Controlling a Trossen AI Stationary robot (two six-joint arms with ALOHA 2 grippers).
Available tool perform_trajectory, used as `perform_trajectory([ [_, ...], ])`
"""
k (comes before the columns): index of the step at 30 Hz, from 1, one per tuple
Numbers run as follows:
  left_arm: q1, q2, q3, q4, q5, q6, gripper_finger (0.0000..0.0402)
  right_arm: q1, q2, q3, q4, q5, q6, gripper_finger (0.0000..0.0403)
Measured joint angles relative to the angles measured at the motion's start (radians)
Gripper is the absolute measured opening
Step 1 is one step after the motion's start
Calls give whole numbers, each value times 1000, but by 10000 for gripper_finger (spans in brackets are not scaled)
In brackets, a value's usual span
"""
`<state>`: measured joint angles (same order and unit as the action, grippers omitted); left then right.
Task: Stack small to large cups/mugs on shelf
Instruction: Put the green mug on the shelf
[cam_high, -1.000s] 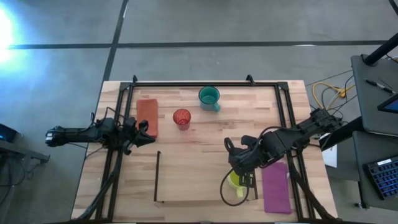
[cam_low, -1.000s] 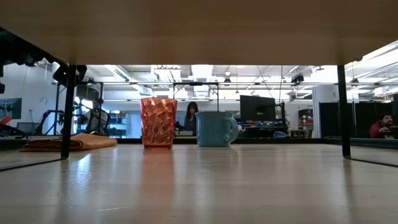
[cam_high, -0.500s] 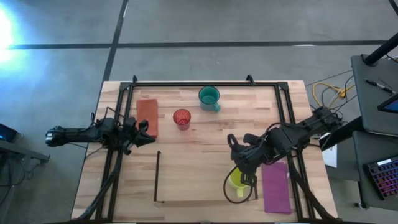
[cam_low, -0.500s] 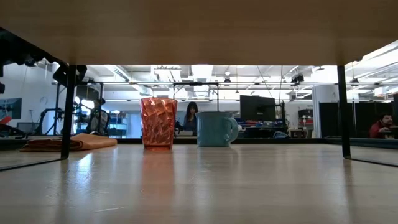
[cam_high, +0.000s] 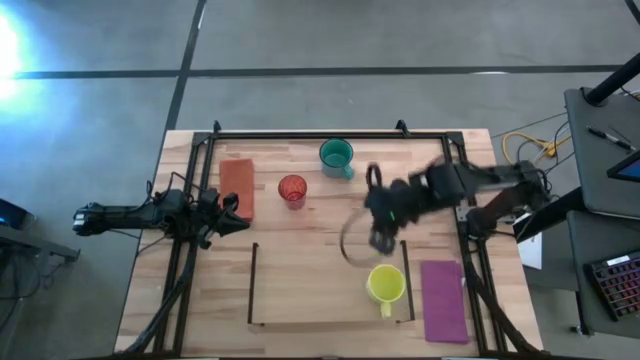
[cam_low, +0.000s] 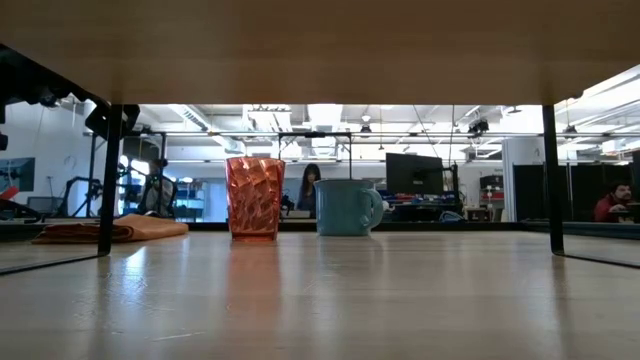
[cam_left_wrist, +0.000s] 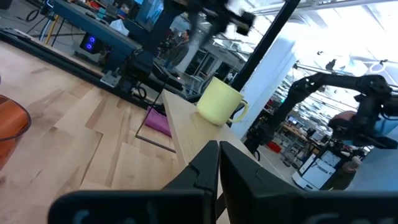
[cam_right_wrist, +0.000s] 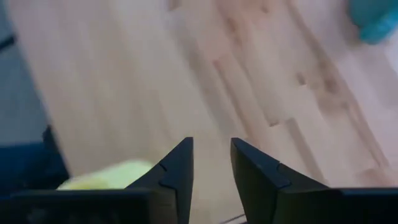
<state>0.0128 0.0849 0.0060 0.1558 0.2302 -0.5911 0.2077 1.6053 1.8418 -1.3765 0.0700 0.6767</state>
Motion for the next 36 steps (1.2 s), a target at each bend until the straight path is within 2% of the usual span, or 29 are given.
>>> perform_trajectory([
  [9,0,0,0,0,0,0,0,-444,18,-19,45,-131,-246,113],
  [15,0,0,0,1,0,0,0,-627,122,-21,106,-182,-292,158],
  [22,0,0,0,0,0,0,0,-690,263,-23,240,-170,-210,195],
  [29,0,0,0,0,0,0,0,-705,336,-23,300,-29,-123,184],
  [36,0,0,0,0,0,0,0,-716,393,-22,310,-16,-87,178],
])
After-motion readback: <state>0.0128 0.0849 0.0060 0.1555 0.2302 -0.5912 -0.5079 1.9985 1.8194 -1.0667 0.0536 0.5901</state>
